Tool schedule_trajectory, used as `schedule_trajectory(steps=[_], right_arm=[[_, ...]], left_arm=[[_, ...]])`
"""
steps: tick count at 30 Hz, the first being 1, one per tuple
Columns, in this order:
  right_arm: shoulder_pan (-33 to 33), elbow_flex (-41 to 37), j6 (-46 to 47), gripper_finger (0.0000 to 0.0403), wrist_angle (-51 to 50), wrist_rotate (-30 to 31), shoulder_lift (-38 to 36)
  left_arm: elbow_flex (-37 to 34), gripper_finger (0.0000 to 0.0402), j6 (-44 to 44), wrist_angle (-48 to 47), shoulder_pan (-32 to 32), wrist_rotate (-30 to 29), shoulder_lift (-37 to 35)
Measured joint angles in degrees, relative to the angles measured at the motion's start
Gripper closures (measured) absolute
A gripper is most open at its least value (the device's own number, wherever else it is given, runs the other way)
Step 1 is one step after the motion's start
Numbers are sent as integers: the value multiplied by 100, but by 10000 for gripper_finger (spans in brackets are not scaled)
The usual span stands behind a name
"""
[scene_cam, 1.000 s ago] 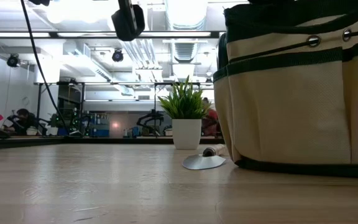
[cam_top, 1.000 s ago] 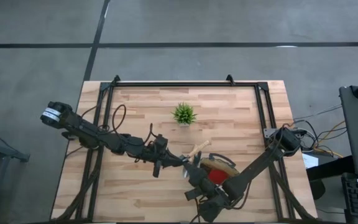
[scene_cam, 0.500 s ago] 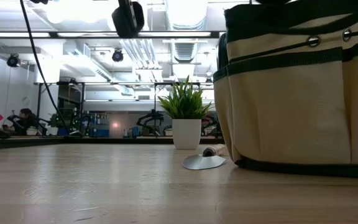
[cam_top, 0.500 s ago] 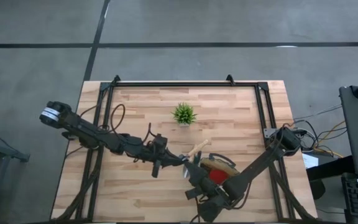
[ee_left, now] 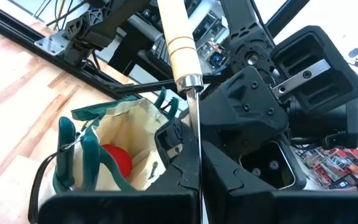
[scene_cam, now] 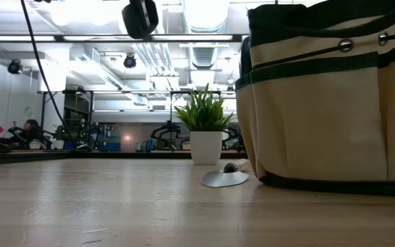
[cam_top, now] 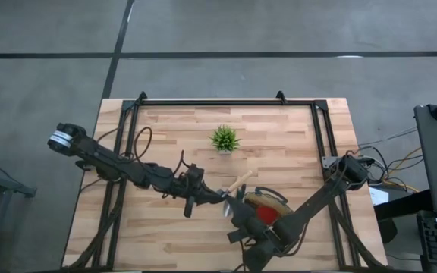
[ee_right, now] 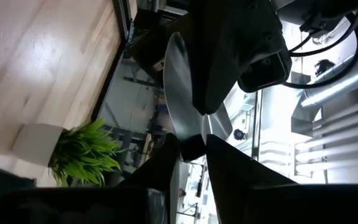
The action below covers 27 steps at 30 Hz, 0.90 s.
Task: Pick & Place Garden tools in Gardening bag
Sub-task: Put the brown trowel into the green gardening bag
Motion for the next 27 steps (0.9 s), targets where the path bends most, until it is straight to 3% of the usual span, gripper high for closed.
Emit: schedule_trajectory(steps=[3,10,27], right_arm=[[46,0,15,335,-294,27,-38],[102,11,-33,335,-653,157,-193],[-91,-2,-116,335,-695,-83,-209]], left_arm=[[-3,399,-63,-15,0,77,-41],[-24,399,-664,-164,125,989,-191],[-16,399,-866,-156,166,963,-55]])
